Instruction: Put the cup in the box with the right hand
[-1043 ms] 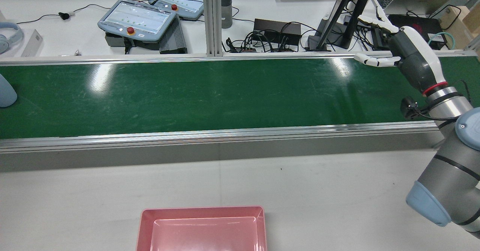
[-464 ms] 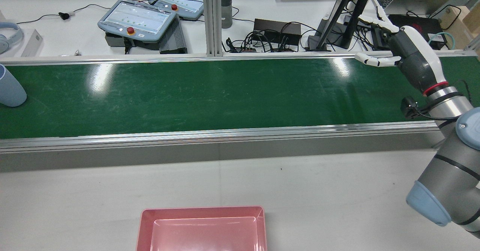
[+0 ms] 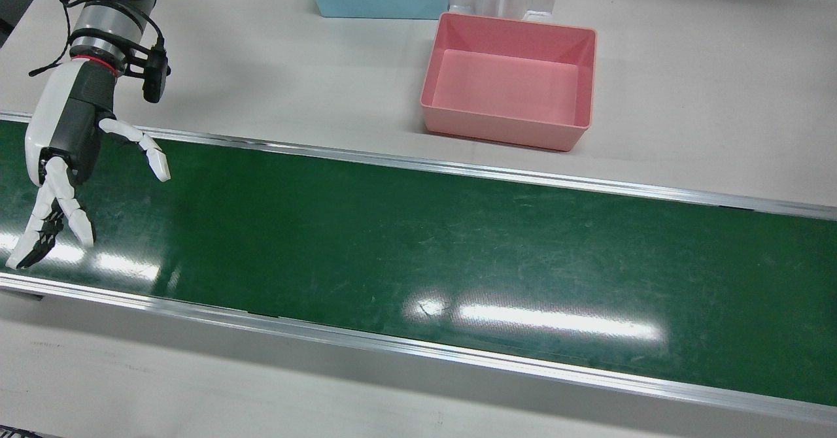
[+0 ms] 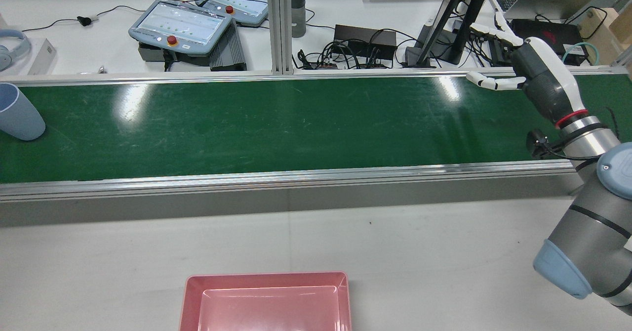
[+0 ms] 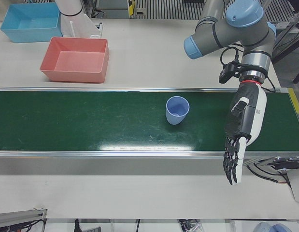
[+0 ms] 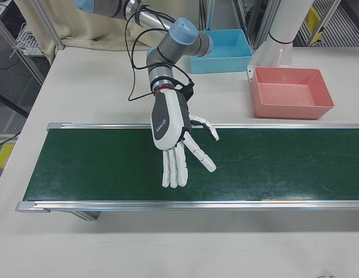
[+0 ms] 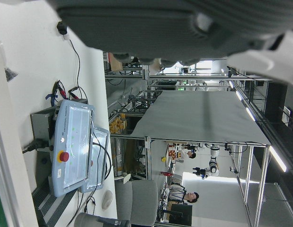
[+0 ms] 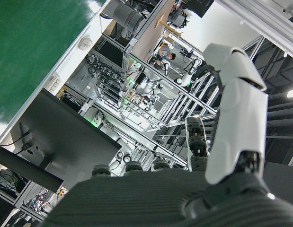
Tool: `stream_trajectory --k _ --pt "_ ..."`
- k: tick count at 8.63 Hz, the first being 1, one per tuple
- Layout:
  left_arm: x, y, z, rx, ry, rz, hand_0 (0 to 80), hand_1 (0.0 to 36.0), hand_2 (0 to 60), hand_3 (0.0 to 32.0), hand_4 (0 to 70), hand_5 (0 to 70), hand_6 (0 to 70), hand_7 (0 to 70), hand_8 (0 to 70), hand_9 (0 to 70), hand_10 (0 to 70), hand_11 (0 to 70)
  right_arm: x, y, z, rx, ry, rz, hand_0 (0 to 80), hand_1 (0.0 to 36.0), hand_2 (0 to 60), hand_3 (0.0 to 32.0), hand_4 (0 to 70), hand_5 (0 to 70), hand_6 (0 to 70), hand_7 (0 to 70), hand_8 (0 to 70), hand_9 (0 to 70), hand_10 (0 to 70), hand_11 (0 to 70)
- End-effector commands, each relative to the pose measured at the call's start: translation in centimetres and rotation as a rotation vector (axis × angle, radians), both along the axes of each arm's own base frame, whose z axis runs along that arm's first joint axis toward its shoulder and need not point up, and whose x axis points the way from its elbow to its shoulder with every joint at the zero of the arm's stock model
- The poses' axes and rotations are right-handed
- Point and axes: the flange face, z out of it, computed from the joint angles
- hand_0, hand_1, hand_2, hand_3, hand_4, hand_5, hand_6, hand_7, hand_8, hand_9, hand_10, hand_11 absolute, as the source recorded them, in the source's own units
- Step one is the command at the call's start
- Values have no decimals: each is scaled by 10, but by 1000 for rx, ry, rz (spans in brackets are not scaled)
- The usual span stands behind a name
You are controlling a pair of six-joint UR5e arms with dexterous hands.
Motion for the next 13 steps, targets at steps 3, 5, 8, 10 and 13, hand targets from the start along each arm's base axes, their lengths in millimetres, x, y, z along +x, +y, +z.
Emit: stream_trajectory --k 3,5,8,10,13 --pt "0 0 0 0 0 0 0 0 0 0 0 0 0 0 0 0 0 0 1 0 2 -3 7 2 519 284 282 0 0 70 9 0 0 0 0 0" --pt "0 1 1 -1 0 0 0 0 0 0 0 0 0 0 0 0 0 0 1 0 2 -3 6 2 519 284 281 0 0 70 10 0 0 0 0 0" --pt "0 0 0 0 0 0 0 0 0 0 0 0 0 0 0 0 0 0 2 0 3 -6 8 5 518 286 287 0 0 70 9 0 0 0 0 0" --pt "0 0 0 0 0 0 0 0 0 0 0 0 0 0 0 0 0 0 3 1 5 -10 7 14 520 285 281 0 0 71 9 0 0 0 0 0" --pt "0 0 0 0 0 0 0 0 0 0 0 0 0 0 0 0 0 0 3 2 6 -11 8 14 518 284 281 0 0 70 9 0 0 0 0 0"
